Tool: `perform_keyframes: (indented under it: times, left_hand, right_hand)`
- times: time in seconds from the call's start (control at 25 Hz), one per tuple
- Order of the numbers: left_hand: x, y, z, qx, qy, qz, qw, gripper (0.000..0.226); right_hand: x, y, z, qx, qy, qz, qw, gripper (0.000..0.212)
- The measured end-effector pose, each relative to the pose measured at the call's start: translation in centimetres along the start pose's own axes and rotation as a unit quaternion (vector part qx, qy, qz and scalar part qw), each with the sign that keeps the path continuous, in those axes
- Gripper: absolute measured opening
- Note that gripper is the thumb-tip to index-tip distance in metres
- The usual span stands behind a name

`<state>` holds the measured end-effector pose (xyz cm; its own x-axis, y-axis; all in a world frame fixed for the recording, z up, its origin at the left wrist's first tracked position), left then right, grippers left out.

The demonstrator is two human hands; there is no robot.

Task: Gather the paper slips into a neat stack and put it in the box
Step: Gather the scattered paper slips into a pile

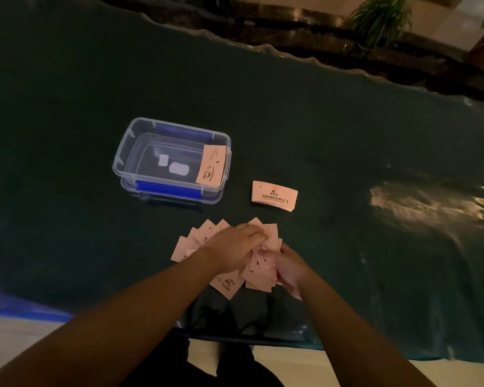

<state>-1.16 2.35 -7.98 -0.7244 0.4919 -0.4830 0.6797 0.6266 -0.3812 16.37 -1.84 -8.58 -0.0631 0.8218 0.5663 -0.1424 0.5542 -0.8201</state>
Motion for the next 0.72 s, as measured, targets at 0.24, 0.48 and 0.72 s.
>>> perform_keyframes:
  times: [0.24, 0.48, 0.72]
  left_hand:
    - [3.7, -4.2, -0.1, 0.032, -0.01, -0.094, 0.995, 0.094]
    - [7.1, -8.8, 1.0, 0.063, 0.05, -0.172, 0.982, 0.12]
    - [6.7, -9.8, 1.7, 0.059, 0.015, -0.19, 0.98, 0.1]
  right_hand:
    - [0.0, 0.1, -0.7, 0.001, 0.04, 0.032, 0.999, 0.042]
    - [1.3, 0.3, -0.9, 0.01, 0.066, 0.03, 0.997, 0.054]
    - [2.7, 0.8, -1.6, -0.072, 0.073, -0.006, 0.995, 0.038]
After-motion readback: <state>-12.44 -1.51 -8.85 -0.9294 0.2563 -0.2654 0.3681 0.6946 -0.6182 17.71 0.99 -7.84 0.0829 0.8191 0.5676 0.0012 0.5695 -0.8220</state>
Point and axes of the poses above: each hand's wrist, its own y-axis towards the middle knuckle, its own z-axis out of the palm, x = y × z, the point moved 1 cm from there along y, towards the middle knuckle, and after that the axes turned 7 degrees about x, right-handed, at the moved point
